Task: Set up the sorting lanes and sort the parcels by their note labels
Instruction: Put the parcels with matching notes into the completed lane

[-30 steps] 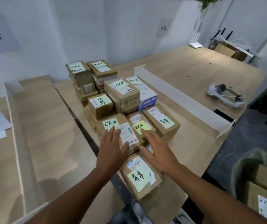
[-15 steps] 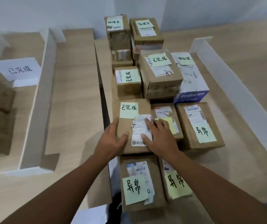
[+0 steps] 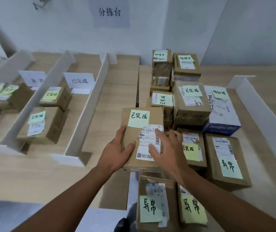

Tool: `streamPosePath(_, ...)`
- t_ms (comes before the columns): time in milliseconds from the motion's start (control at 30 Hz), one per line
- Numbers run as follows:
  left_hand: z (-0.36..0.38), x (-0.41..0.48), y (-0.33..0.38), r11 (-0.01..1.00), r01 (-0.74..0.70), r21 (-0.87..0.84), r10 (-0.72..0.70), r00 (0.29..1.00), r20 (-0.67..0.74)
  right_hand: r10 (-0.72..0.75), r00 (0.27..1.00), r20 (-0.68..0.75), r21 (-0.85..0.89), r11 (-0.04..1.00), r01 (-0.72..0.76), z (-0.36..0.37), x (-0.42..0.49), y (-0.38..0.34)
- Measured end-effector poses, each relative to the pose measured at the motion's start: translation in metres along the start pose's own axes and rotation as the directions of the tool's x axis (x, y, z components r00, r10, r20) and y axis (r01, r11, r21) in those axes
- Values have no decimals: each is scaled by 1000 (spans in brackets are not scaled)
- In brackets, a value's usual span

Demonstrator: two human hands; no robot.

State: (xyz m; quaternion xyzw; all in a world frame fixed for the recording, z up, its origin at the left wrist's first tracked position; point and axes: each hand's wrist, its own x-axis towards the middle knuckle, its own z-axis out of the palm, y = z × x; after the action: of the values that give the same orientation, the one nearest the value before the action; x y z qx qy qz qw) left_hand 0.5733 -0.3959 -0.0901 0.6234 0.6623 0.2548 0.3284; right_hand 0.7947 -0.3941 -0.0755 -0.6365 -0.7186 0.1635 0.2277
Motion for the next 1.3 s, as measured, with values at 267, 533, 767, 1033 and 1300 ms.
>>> streamPosePath(267, -140, -53, -28, 1000, 16, -17, -20, 949, -314, -233, 973, 4, 308, 926, 220, 23, 19, -144)
streamPosePath(533, -297, -138, -144, 994, 101, 34, -73, 879, -472, -378, 923, 79, 366, 872, 325, 115, 0, -332)
streamPosePath(767, -416, -187, -251, 975, 208, 74, -140, 844, -518, -431, 894, 118, 382, 851, 360, 204, -24, -479)
streamPosePath(1033, -496, -161, -334, 964, 233, 131, -141, 860, -490, -418, 896, 151, 365, 866, 343, 278, -1, -565)
streamPosePath(1300, -582, -97, -413, 956, 271, 108, -182, 844, -505, -400, 891, 215, 366, 879, 306, 361, 80, -655)
